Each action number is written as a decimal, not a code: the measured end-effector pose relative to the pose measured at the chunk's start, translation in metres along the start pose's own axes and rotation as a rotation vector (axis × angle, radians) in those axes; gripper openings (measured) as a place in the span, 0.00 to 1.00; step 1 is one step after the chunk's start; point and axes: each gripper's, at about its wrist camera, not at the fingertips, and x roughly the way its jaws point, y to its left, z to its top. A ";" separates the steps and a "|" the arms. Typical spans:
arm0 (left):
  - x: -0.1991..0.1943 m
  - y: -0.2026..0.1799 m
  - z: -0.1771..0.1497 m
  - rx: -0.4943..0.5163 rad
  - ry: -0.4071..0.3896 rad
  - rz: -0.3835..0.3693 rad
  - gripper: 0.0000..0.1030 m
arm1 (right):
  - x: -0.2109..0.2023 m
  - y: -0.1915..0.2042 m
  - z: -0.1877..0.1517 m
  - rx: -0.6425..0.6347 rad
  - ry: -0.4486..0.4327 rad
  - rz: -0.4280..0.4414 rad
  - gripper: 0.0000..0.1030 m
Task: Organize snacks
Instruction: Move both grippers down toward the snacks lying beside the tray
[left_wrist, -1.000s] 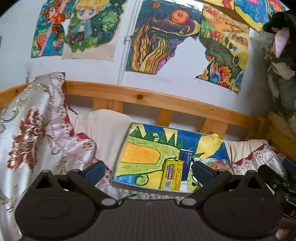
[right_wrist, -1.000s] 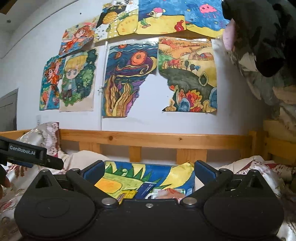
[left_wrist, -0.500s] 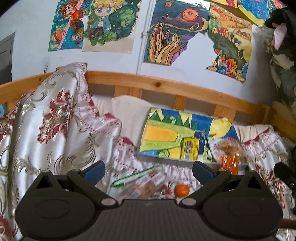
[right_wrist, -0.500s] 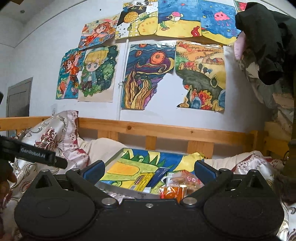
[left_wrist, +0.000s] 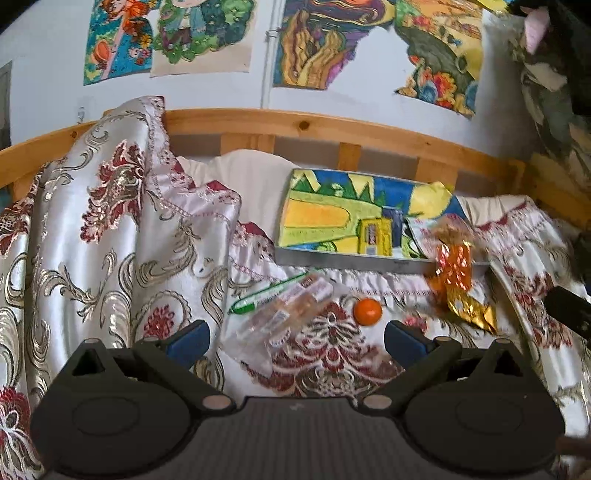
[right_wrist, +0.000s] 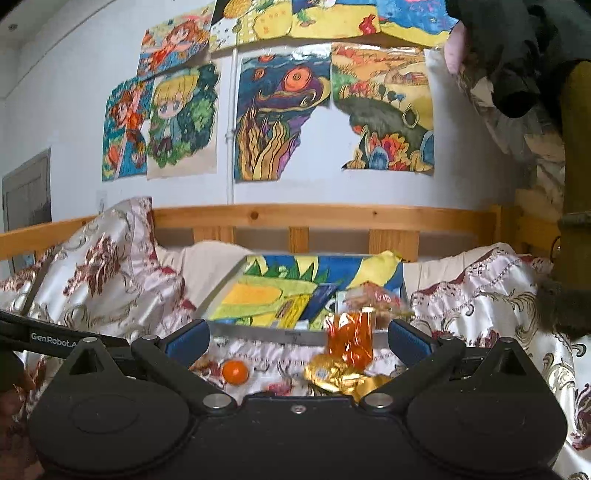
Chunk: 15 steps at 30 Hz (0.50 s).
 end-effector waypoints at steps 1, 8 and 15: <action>0.000 0.000 -0.001 0.006 0.003 -0.004 0.99 | 0.000 0.001 -0.001 -0.004 0.008 -0.001 0.99; 0.003 -0.004 -0.009 0.041 0.048 0.011 0.99 | 0.009 0.008 -0.011 -0.016 0.127 0.013 0.99; 0.006 -0.008 -0.013 0.084 0.077 0.050 0.99 | 0.024 0.016 -0.022 -0.038 0.258 0.053 0.99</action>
